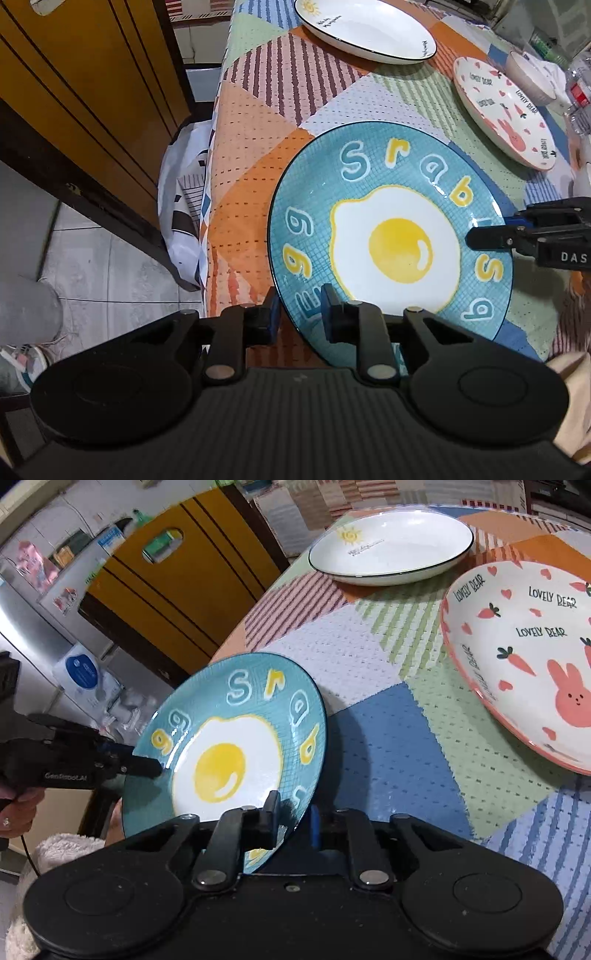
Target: Organize plates and bowls
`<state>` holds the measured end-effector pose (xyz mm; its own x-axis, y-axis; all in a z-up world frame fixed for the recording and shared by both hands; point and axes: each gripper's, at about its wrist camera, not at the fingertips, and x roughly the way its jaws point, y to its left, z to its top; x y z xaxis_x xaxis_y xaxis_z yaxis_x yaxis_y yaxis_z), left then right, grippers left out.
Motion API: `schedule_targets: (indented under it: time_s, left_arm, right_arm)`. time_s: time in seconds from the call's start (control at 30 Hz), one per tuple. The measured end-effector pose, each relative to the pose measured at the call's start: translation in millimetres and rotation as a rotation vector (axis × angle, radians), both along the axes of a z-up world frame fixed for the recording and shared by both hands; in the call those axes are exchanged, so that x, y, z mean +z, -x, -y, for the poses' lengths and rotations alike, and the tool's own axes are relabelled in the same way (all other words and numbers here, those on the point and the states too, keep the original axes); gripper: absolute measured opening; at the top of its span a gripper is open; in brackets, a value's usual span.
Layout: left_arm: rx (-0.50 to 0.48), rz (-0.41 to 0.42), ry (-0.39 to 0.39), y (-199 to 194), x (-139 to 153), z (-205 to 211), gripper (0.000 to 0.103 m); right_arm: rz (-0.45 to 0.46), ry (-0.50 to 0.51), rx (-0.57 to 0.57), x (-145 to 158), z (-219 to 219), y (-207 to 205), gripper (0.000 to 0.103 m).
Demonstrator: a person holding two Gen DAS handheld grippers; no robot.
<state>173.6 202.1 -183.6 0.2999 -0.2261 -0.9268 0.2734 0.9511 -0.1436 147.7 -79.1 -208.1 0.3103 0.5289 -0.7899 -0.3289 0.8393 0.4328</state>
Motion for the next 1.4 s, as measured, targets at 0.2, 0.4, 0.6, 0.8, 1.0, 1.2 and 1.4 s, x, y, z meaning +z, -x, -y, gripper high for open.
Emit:
schedule_targets:
  time_s: [0.2, 0.4, 0.6, 0.8, 1.0, 1.2, 1.4]
  left_arm:
    - [-0.034, 0.019, -0.015, 8, 10, 19, 0.021]
    - [-0.035, 0.057, 0.062, 7, 40, 40, 0.021]
    - [-0.092, 0.117, 0.141, -8, 65, 77, 0.021]
    - [-0.12, 0.1, 0.193, -36, 62, 117, 0.021]
    - [-0.126, 0.089, 0.22, -57, 54, 150, 0.021]
    - [-0.123, 0.079, 0.216, -75, 41, 176, 0.021]
    - [-0.117, 0.049, 0.203, -89, 30, 194, 0.021]
  right_arm:
    - [0.019, 0.007, 0.031, 0, 5, -4, 0.019]
    - [0.068, 0.021, 0.084, 31, 31, -14, 0.018]
    - [0.108, 0.062, 0.099, 78, 72, -26, 0.018]
    - [0.152, 0.095, 0.04, 98, 119, -42, 0.017]
    - [0.162, 0.116, -0.019, 95, 156, -55, 0.017]
    - [0.141, 0.113, -0.063, 79, 186, -68, 0.017]
    - [0.106, 0.126, -0.09, 63, 201, -86, 0.017]
